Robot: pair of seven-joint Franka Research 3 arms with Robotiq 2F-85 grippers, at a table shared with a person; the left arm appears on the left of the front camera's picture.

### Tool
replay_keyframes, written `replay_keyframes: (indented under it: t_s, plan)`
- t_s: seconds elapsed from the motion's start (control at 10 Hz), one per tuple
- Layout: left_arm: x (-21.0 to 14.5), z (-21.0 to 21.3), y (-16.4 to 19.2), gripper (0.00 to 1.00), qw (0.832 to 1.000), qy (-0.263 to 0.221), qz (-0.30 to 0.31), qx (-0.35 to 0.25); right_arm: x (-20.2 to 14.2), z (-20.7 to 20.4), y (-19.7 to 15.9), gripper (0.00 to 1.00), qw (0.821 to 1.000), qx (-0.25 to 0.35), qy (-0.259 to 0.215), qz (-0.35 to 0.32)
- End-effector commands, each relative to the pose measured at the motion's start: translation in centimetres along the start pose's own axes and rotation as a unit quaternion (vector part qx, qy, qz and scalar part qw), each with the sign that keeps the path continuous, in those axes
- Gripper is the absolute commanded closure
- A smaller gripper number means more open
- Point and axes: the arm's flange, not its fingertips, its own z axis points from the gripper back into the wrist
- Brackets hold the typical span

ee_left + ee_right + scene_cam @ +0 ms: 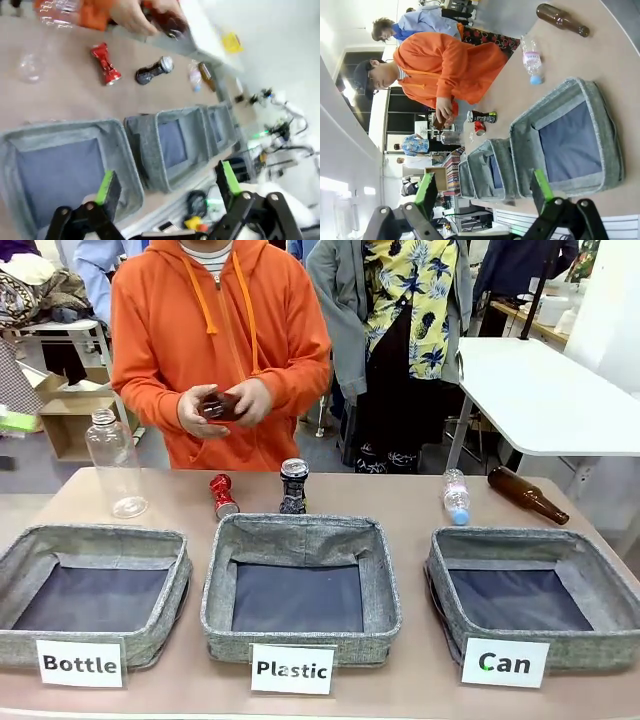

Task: Sort the can waste into the basket.
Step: Pick up the can waste from the table and place it in the right Fabric basket.

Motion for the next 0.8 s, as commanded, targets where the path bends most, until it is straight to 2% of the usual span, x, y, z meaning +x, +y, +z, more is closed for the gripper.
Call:
replay_keyframes:
  t_s: [0.0,0.1,0.2,0.3,0.5,0.6,0.7]
  plan:
    - [0.3,-4.2,1.2,0.00,0.999,-0.008,-0.031,0.044,0.3,0.0,0.1,0.00,1.000,0.012,-0.005,0.009]
    - [1.4,-1.9,2.6,0.00,0.999,-0.027,-0.002,0.021,0.3,0.0,0.1,0.00,1.000,0.012,-0.005,0.009]
    - [2.0,2.6,5.0,0.00,0.995,-0.091,0.046,0.020,0.3,0.0,0.1,0.00,1.000,0.012,-0.005,0.009]
    - [1.1,9.3,8.4,0.00,0.979,-0.176,0.099,-0.003,0.3,0.0,0.1,0.00,1.000,0.012,-0.005,0.009]
    - [-4.6,19.5,14.3,0.00,0.924,-0.326,0.194,-0.040,0.3,0.0,0.1,0.00,1.000,0.012,-0.005,0.009]
    - [-8.0,22.0,16.4,0.00,0.906,-0.356,0.217,-0.080,0.3,0.0,0.1,0.00,1.000,0.012,-0.005,0.009]
    - [-10.8,23.8,18.3,0.00,0.874,-0.402,0.257,-0.092,0.3,0.0,0.1,0.00,1.000,0.012,-0.005,0.009]
